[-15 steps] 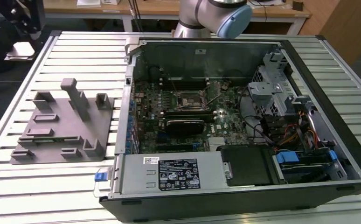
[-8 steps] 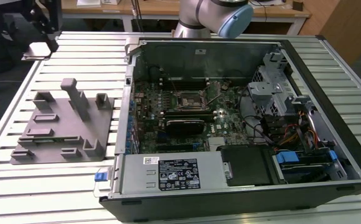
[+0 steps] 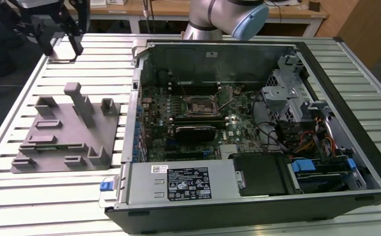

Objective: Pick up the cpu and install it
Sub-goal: 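Pick up the cpu and move it towards the insertion slot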

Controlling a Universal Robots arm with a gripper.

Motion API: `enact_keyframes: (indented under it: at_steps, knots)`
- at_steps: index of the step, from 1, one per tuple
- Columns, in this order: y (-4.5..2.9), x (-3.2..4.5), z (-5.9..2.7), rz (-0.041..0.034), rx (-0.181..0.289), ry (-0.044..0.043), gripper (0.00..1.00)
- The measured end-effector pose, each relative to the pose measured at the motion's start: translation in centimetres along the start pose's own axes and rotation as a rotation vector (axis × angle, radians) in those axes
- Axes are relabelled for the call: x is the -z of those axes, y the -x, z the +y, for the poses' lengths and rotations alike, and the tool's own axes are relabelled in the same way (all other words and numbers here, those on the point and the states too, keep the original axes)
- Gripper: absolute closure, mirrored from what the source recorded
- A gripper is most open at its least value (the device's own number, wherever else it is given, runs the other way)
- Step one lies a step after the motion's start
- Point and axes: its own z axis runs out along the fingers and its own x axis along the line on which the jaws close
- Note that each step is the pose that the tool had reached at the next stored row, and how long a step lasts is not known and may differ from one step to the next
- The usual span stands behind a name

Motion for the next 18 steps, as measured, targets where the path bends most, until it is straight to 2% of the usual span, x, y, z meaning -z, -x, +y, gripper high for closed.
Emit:
enact_keyframes:
  at_steps: [18]
  knots:
    - [8.21, -0.24, -0.11, 0.0, 0.0, 0.0001, 0.47]
